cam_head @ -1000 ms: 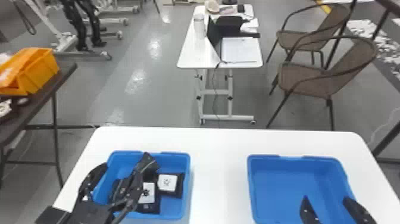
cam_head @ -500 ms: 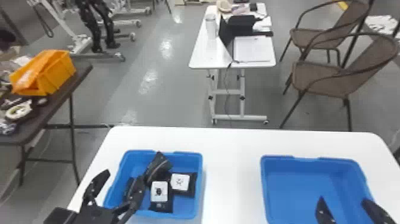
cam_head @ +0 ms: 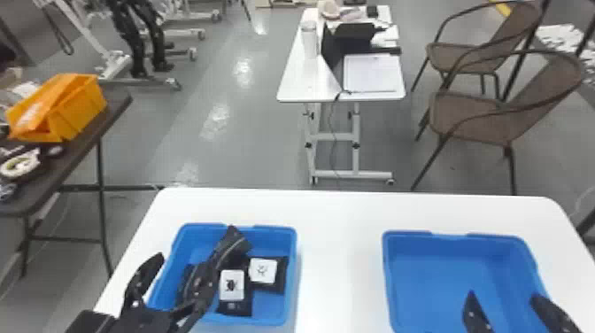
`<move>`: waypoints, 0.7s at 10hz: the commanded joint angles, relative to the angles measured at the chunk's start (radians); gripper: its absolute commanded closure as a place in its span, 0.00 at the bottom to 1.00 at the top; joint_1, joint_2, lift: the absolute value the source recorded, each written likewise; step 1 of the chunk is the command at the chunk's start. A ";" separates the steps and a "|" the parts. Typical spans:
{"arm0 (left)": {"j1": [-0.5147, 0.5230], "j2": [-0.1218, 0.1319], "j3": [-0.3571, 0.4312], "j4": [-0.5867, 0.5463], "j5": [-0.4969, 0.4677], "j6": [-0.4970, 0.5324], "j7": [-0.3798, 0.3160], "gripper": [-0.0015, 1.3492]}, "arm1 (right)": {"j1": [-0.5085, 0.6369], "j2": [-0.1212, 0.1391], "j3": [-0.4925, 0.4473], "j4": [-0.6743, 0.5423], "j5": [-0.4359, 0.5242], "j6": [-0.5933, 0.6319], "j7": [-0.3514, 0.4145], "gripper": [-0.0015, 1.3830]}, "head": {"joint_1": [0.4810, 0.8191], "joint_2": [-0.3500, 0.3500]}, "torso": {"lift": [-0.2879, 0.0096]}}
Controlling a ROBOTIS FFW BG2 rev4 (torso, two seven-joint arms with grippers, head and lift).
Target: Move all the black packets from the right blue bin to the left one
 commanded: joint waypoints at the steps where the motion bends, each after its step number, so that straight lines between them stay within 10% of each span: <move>1: 0.000 -0.006 0.000 0.000 0.001 0.001 0.001 0.16 | 0.000 0.001 0.000 0.002 -0.001 -0.003 0.000 0.15 | 0.63 0.70 | 0.97; 7: 0.000 -0.006 -0.002 0.000 0.002 -0.010 0.003 0.16 | -0.002 0.001 0.000 0.010 -0.007 -0.016 0.003 0.15 | 0.63 0.71 | 0.97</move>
